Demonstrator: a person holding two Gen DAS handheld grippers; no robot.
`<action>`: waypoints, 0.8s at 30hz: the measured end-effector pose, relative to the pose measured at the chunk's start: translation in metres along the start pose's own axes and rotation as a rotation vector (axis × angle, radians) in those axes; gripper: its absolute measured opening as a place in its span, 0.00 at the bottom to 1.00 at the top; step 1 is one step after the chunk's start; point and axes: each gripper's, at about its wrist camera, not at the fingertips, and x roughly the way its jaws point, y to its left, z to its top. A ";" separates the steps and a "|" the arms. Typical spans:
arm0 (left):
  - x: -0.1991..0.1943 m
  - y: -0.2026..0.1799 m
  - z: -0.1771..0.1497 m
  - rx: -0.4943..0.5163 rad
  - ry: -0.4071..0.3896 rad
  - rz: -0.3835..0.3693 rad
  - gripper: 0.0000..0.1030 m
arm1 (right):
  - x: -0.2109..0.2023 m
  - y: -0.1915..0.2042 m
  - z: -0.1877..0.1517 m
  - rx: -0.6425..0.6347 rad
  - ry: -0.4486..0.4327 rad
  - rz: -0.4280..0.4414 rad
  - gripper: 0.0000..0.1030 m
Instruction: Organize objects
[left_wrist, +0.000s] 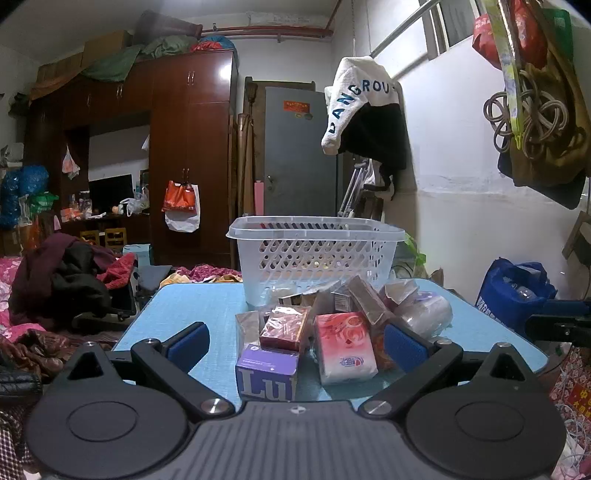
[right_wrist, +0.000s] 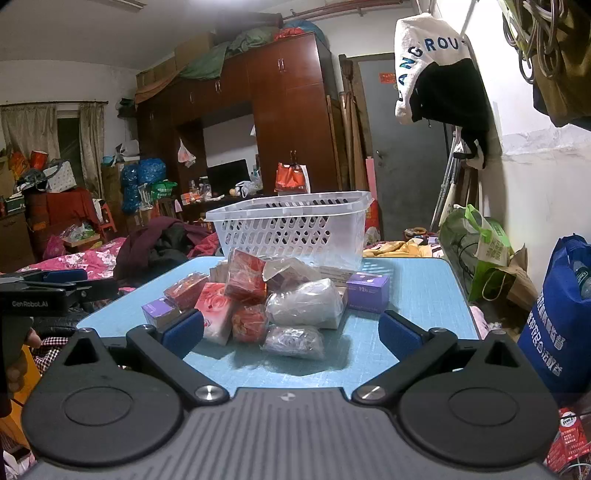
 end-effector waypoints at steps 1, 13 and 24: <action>0.000 0.000 0.000 0.000 0.000 0.000 0.99 | 0.000 0.000 0.000 -0.001 -0.001 0.000 1.00; -0.001 0.001 -0.001 -0.001 0.001 0.001 0.99 | -0.002 -0.003 0.000 0.010 -0.010 -0.006 1.00; 0.000 -0.001 -0.004 0.005 0.007 -0.001 0.99 | -0.002 -0.003 -0.001 0.011 -0.010 -0.010 1.00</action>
